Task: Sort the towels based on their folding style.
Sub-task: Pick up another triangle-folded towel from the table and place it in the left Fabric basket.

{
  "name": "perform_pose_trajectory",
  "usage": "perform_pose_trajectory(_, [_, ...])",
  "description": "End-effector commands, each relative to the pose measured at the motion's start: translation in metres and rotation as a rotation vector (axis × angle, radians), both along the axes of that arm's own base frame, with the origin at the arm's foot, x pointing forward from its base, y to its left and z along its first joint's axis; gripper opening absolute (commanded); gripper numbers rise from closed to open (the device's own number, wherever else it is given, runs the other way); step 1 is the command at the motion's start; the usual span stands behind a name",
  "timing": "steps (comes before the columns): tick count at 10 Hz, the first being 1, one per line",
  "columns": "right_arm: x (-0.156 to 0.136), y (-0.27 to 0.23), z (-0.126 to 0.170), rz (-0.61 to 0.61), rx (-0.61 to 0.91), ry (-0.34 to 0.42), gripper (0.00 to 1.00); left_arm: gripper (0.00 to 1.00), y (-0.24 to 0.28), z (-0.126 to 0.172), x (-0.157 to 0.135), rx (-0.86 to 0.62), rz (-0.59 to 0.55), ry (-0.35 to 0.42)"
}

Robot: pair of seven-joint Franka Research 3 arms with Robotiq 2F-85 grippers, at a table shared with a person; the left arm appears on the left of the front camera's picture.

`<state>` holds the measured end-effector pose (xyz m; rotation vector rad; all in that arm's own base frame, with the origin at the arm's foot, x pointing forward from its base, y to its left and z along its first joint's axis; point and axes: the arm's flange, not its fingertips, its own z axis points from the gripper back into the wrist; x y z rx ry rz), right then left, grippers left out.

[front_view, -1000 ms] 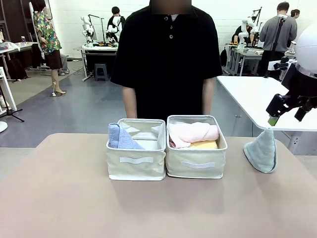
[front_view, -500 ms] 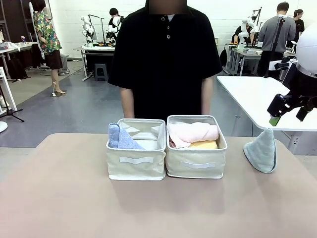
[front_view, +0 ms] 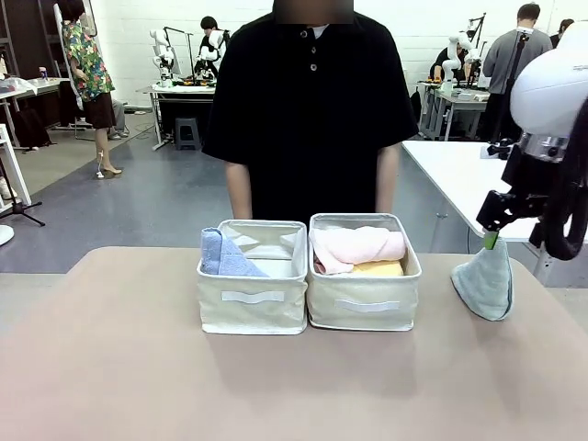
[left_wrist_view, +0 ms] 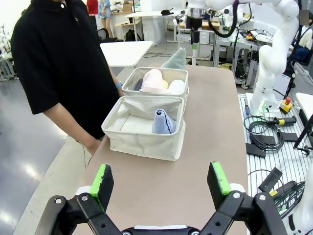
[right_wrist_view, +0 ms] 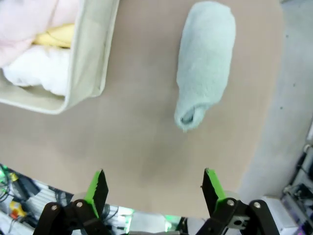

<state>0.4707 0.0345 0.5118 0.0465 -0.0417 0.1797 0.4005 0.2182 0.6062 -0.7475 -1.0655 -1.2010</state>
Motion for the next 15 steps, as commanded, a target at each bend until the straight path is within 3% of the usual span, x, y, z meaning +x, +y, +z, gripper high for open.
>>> perform_pose_trajectory(1, [0.028,-0.003,0.006,-0.086,0.037,0.022,1.0,1.0,-0.001,-0.001,-0.003,0.023,0.006,-0.006])
perform_pose_trajectory(4, [0.059,-0.01,-0.015,-0.169,-0.001,0.052,1.0,1.0,-0.001,-0.001,-0.003,0.023,0.006,-0.006])
perform_pose_trajectory(10, [0.104,-0.021,-0.07,-0.206,-0.008,0.074,1.0,1.0,-0.001,-0.001,-0.003,0.023,0.006,-0.006])
perform_pose_trajectory(11, [0.104,-0.024,-0.075,-0.185,-0.025,0.06,0.79,1.0,-0.001,-0.001,-0.003,0.023,0.006,-0.006])
perform_pose_trajectory(12, [0.105,-0.025,-0.075,-0.189,-0.026,0.067,0.41,1.0,-0.001,-0.001,-0.003,0.023,0.006,-0.006])
perform_pose_trajectory(13, [0.105,-0.026,-0.075,-0.195,-0.027,0.07,0.19,1.0,-0.001,-0.001,-0.003,0.023,0.006,-0.006])
perform_pose_trajectory(14, [0.105,-0.026,-0.075,-0.194,-0.028,0.074,0.0,1.0,-0.001,-0.001,-0.003,0.023,0.006,-0.006])
perform_pose_trajectory(15, [0.104,-0.026,-0.075,-0.194,-0.03,0.079,0.0,1.0,-0.001,-0.001,-0.003,0.023,0.006,-0.006])
